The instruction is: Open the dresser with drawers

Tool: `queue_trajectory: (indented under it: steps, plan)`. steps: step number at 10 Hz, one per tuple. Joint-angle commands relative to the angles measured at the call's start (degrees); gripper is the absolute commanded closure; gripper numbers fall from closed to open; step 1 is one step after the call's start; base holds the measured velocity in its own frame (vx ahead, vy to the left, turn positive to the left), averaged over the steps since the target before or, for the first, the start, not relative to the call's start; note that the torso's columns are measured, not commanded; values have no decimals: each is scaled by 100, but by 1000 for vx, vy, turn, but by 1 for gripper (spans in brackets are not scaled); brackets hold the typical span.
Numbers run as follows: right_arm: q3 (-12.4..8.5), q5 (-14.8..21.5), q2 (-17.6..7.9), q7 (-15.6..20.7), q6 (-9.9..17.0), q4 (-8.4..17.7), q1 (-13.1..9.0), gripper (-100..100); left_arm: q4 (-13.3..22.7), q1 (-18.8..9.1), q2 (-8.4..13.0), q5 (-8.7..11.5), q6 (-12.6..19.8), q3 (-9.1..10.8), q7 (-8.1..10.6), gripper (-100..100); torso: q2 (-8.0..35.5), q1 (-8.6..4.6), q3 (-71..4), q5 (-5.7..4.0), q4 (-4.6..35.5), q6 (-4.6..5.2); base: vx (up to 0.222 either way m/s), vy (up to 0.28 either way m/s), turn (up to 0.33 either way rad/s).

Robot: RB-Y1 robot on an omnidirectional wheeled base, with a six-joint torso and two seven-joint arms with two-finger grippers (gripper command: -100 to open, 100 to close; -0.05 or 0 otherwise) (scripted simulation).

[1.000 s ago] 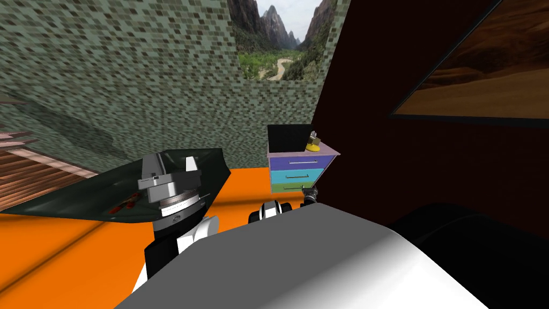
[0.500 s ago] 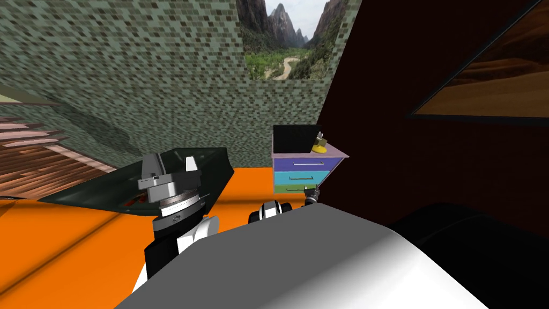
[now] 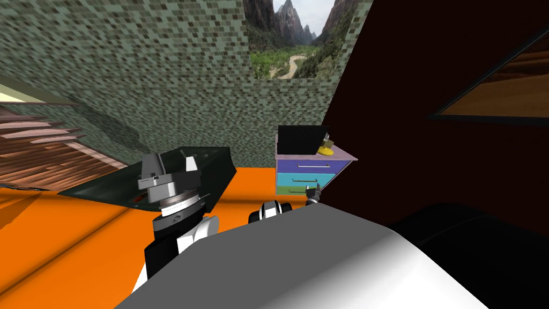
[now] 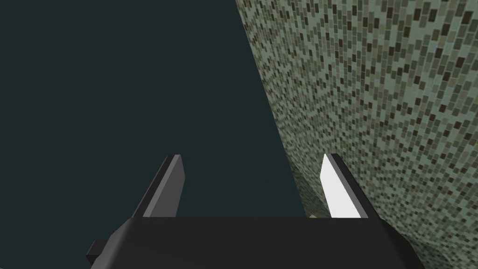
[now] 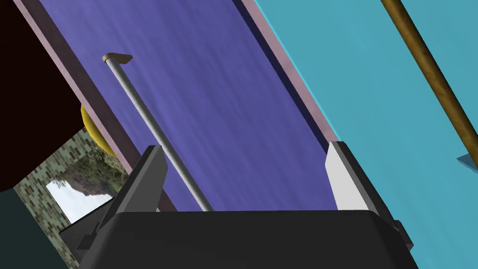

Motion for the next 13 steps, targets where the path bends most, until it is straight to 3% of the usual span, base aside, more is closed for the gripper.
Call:
queue_trajectory:
  steps: [1, 4, 5, 8, 9, 12, 13]
  plan:
    - [107, 347, -75, 104, 408, 182, -47, -100, 0, 0, 0, 0, 0, 0, 0, 0, -3, 4, -1, 0, 0, -2, 40, 22, 49]
    - [292, 848, -194, 230, 894, 546, -159, -100, 0, 0, 0, 0, 0, 0, 0, 0, -5, -3, -4, -1, -2, 0, 48, 16, 74]
    - [292, 864, -194, 230, 962, 546, -159, -100, 0, 0, 0, 0, 0, 0, 0, 0, -5, 1, -2, 0, -1, -2, 37, 17, 55]
    - [457, 1317, -319, 345, 1420, 860, -262, -100, 0, 0, 0, 0, 0, 0, 0, 0, -4, -2, -3, -1, -1, 0, 46, 12, 78]
    - [457, 1317, -319, 345, 1449, 860, -262, -100, 0, 0, 0, 0, 0, 0, 0, 0, -6, -2, -3, -1, -1, -2, 38, 7, 51]
    - [659, 1858, -536, 491, 1994, 1224, -391, -100, 0, 0, 0, 0, 0, 0, 0, 0, -11, 2, -6, 0, -3, -2, 62, 13, 102]
    - [659, 1858, -536, 491, 2035, 1224, -391, -100, 0, 0, 0, 0, 0, 0, 0, 0, -11, 1, -7, 0, -3, -1, 45, 7, 30]
